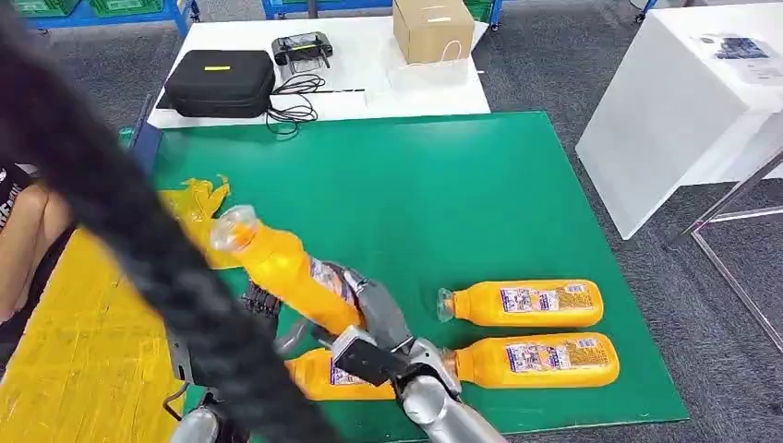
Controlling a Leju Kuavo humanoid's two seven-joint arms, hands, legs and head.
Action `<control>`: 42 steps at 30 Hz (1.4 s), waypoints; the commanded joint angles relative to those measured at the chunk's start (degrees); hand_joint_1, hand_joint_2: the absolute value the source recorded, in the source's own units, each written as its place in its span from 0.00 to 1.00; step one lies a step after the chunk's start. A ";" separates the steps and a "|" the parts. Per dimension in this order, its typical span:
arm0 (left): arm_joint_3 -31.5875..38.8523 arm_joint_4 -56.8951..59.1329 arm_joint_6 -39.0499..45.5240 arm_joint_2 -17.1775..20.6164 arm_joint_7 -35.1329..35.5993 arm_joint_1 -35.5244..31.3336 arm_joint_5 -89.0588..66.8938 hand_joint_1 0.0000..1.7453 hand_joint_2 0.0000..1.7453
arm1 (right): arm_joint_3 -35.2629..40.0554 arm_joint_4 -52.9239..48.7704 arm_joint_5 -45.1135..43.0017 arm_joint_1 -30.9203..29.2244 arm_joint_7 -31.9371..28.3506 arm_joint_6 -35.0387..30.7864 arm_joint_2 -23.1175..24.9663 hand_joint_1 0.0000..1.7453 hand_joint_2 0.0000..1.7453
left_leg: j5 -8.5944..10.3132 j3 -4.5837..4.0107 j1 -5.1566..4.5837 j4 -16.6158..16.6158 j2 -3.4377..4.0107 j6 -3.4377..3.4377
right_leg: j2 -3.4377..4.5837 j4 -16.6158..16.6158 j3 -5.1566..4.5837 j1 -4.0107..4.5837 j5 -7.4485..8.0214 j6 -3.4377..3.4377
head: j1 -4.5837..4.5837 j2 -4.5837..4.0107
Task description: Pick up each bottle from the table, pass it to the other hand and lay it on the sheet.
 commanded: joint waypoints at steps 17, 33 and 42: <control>-0.86 1.91 -0.68 0.94 -0.95 -2.25 0.89 0.00 1.00 | 6.68 11.18 2.34 -4.55 0.98 2.94 -1.58 1.00 1.00 | -0.02 0.12 0.01 -0.03 -0.01 0.00 | -0.06 -0.06 0.13 0.02 -0.02 -0.02 | 0.00 0.00; -2.31 1.28 2.12 -0.69 -2.73 0.00 -1.03 1.00 1.00 | 5.53 2.02 2.17 0.47 -0.11 2.00 -3.97 1.00 1.00 | -0.09 0.22 0.07 -0.01 -0.13 0.02 | -0.20 -0.13 0.31 0.08 -0.10 -0.02 | 0.00 0.00; -1.00 -1.26 15.22 0.78 -5.69 -0.08 -18.61 1.00 1.00 | 2.45 -8.65 6.03 5.61 0.30 -1.82 -5.01 0.00 1.00 | -0.04 0.06 0.03 0.02 -0.09 0.00 | -0.14 -0.03 0.12 0.04 -0.06 -0.03 | 0.00 0.00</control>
